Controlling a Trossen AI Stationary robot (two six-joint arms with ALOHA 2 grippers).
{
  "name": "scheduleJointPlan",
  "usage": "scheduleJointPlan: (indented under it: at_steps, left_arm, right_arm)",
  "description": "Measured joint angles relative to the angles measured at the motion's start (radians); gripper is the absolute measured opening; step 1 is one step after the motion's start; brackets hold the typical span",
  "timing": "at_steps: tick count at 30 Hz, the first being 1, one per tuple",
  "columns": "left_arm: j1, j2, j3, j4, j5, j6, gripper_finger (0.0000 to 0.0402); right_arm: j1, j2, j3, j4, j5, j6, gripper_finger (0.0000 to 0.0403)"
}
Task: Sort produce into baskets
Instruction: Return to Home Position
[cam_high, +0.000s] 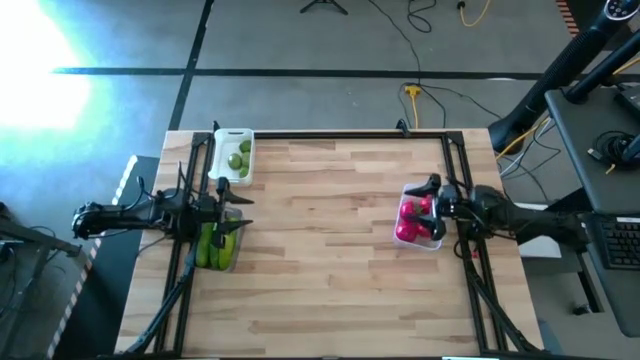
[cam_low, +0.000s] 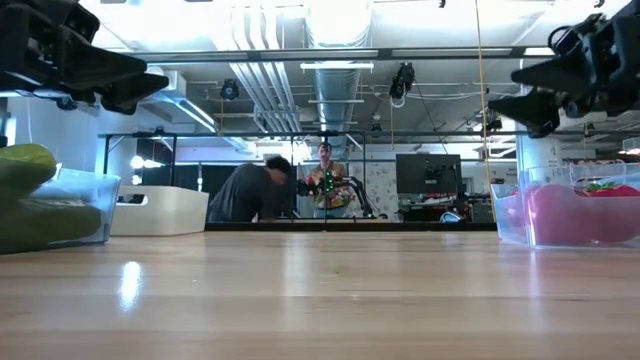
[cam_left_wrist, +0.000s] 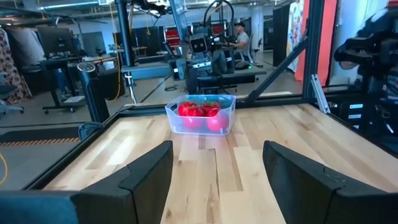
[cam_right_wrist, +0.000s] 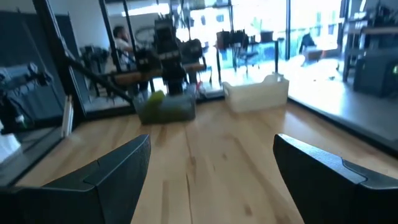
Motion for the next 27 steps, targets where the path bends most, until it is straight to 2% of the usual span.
scheduleJointPlan:
  at_steps: [3,27]
  left_arm:
    - [0.000,-0.001,0.000,0.000,0.000,0.000,0.0233]
    - [0.000,0.015,0.000,0.001,0.001,0.000,0.0233]
  right_arm:
    - [0.000,-0.032,0.002,0.002,0.000,0.000,0.0331]
    - [0.000,0.003,0.002,-0.003,0.000,0.000,0.0331]
